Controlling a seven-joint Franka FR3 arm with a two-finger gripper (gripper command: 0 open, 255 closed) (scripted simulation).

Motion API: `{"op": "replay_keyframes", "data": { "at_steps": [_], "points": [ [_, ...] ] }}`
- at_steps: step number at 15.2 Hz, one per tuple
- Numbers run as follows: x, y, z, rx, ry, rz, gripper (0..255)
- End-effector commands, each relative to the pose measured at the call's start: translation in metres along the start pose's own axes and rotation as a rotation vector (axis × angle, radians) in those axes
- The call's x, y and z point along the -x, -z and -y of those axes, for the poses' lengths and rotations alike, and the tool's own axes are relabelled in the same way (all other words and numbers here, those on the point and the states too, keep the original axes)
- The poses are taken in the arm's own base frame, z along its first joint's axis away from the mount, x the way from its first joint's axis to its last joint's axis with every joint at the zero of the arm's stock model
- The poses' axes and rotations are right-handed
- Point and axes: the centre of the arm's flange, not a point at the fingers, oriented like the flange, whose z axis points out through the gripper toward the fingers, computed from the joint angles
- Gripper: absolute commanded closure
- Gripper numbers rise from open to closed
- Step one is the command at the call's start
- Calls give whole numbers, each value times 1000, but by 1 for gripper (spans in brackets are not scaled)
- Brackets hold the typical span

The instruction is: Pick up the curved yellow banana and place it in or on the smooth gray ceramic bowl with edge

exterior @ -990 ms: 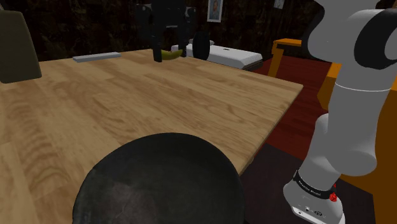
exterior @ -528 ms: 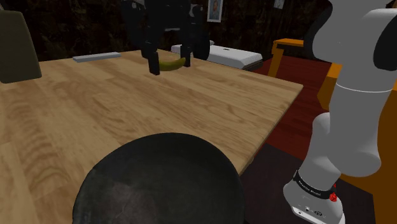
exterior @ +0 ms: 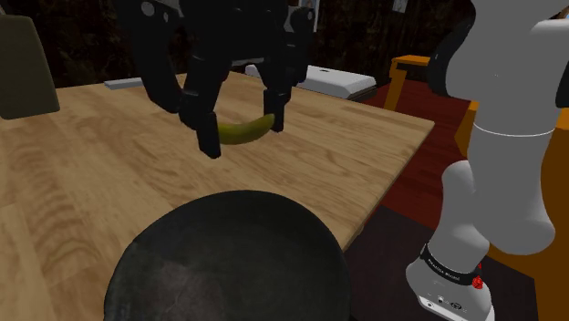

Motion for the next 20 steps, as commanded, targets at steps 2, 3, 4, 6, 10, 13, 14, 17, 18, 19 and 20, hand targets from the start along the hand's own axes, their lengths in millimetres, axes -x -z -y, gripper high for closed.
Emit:
{"op": "replay_keyframes", "data": {
  "at_steps": [2,3,4,6,10,13,14,17,18,19,20],
  "points": [
    [28,2,25,1,-4,0,255],
    [38,3,33,1,-4,0,255],
    [48,3,42,1,-4,0,255],
    [57,-2,48,1,-4,0,255],
    [57,-23,49,1,-4,0,255],
    [57,-24,48,2,-4,0,0],
    [72,-37,43,0,397,-132,0],
    [62,-38,47,16,395,-114,0],
    [63,-34,46,3,97,-80,0],
    [63,-34,46,3,97,-80,0],
    [62,-42,52,25,484,-131,0]
  ]
}}
